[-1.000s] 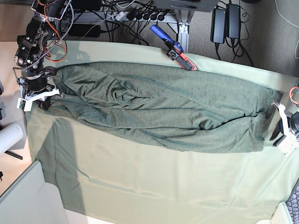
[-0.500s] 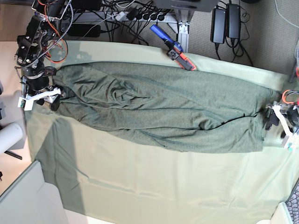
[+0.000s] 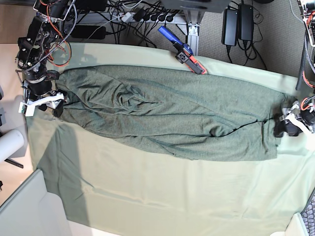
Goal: Fold the T-shirt properly
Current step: 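Hold both ends of the shirt strip and adjust the grips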
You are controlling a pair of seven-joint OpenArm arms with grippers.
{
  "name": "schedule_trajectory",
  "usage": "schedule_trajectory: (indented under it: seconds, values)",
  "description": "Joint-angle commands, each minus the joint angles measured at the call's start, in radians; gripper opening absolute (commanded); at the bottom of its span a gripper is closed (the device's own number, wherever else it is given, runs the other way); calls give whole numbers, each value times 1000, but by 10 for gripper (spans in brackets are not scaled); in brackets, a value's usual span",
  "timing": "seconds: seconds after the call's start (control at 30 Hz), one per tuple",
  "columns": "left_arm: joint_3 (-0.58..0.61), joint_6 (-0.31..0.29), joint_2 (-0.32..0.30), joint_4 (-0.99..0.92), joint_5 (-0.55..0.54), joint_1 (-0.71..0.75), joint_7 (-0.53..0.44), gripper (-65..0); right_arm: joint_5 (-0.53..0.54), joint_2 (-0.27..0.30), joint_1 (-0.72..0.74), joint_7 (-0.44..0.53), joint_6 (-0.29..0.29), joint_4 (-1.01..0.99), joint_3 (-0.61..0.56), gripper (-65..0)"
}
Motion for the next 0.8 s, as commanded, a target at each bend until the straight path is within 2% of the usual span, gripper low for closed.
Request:
schedule_trajectory:
  seconds: [0.0,0.2,0.33,0.47,0.63,0.77]
  values:
    - [-5,-18,-8,6,-18,-16,-11,-203,9,13,13,19,0,19,8,-294]
    - [-5,-18,14,-63,-40,-19,-12,-203,8,-21,13,15,1,19,8,-294]
    - [-5,-20,28,-77,-47,-21,-10,-203,8,-22,13,12,0,19,8,-294]
    - [-5,-44,47,-77,-69,-21,-1,-203,9,-22,13,12,0,19,8,-294]
    - [-5,-119,61,-76,-138,-13,64,-203,8,-22,13,11,0,19,8,-294]
    - [-1,-136,62,-76,-138,-7,65,-204,9,-22,13,12,0,19,8,-294]
